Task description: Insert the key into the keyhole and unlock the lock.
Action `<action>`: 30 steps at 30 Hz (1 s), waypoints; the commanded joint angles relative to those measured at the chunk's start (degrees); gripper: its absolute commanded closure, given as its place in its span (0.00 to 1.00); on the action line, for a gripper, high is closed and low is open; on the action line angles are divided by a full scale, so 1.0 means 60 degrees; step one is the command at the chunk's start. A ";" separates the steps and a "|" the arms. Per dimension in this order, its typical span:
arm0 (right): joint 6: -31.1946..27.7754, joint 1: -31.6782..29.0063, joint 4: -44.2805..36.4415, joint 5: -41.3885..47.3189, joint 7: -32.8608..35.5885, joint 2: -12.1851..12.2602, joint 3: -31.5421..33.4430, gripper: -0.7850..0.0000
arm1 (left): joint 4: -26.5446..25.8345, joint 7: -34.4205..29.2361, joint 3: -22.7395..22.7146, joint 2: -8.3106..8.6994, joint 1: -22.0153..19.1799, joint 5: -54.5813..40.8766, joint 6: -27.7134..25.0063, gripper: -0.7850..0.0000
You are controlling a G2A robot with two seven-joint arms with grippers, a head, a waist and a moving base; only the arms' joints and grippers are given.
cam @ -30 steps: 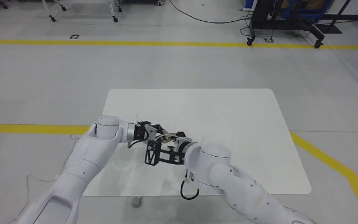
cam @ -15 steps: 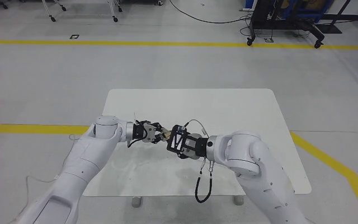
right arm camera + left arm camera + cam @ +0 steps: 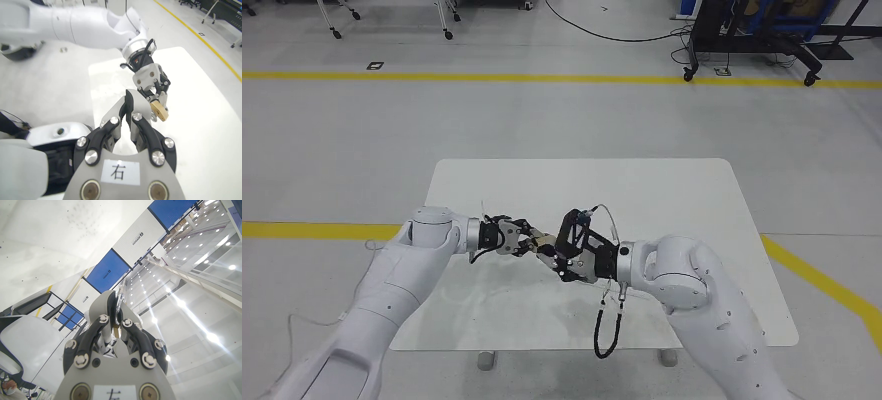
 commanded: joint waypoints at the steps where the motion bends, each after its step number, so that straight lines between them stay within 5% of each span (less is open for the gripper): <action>1: 0.0018 0.0124 0.0659 0.2585 0.0300 0.0037 0.0147 1.00 | -0.0018 -0.0031 -0.0019 0.0005 0.0023 -0.0044 -0.0031 1.00; 9: 0.0649 0.0492 0.2005 0.4938 0.1402 0.0182 0.0181 1.00 | -0.0036 -0.0142 -0.0039 0.0019 0.0050 -0.0133 -0.0031 1.00; 30: 0.1803 0.1008 0.3238 0.4551 0.0800 0.0306 -0.0417 1.00 | -0.0172 -0.0183 -0.0040 0.0055 0.0104 -0.0093 -0.0211 1.00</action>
